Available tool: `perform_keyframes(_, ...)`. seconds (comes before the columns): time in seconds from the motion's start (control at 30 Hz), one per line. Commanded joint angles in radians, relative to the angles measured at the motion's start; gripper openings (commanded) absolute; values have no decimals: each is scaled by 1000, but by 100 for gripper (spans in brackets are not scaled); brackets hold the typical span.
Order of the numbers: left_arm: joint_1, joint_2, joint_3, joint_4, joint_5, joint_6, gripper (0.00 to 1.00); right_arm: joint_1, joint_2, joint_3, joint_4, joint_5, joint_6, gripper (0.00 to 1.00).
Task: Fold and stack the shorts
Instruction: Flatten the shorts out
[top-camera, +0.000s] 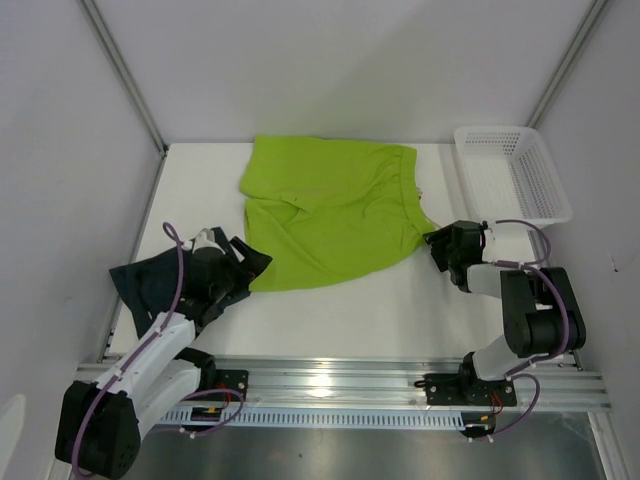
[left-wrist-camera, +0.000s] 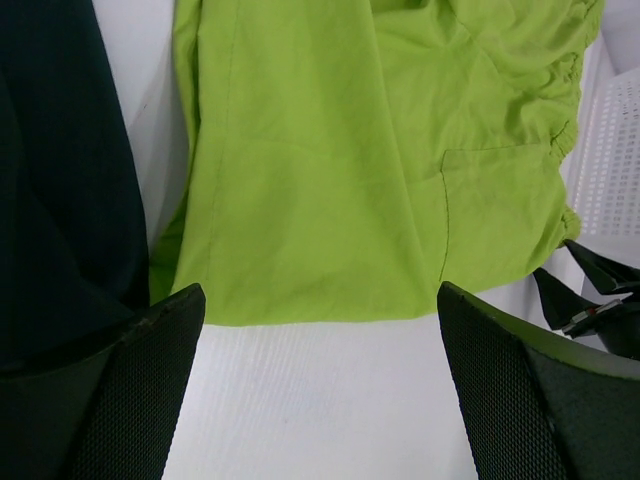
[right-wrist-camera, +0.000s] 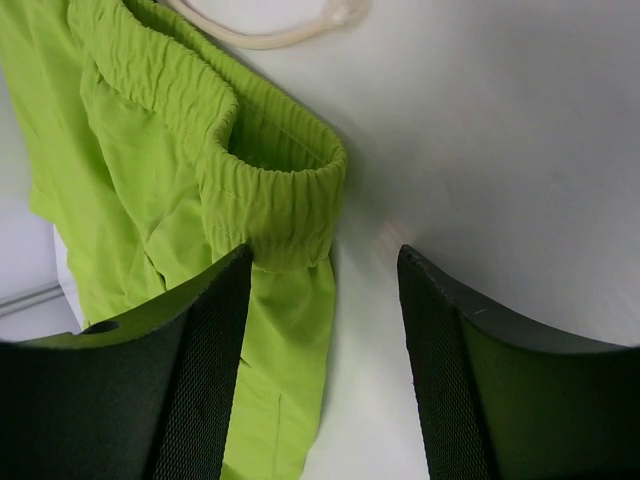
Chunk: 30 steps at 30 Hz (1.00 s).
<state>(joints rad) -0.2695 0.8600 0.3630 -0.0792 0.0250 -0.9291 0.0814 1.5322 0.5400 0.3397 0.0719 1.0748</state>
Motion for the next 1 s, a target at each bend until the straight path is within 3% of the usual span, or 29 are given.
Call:
perform_keyframes(0.0, -10, -32, -27, -27, -20, -45, 99, 24, 60, 43, 105, 63, 14, 62)
perform_keyframes(0.2, -59, -29, -39, -47, -66, -63, 99, 43, 126, 64, 159, 104, 31, 62)
perform_keyframes(0.5, -112, 3, -72, -11, -99, -111, 99, 52, 161, 58, 238, 151, 53, 53)
perform_keyframes(0.6, -120, 14, -68, -5, -100, -119, 99, 52, 149, 48, 283, 125, 24, 56)
perform_keyframes(0.73, -123, 30, -70, 2, -99, -120, 99, 52, 120, 26, 309, 117, 10, 71)
perform_keyframes(0.97, -131, 31, -65, 2, -105, -129, 99, 43, 95, 9, 335, 118, 10, 73)
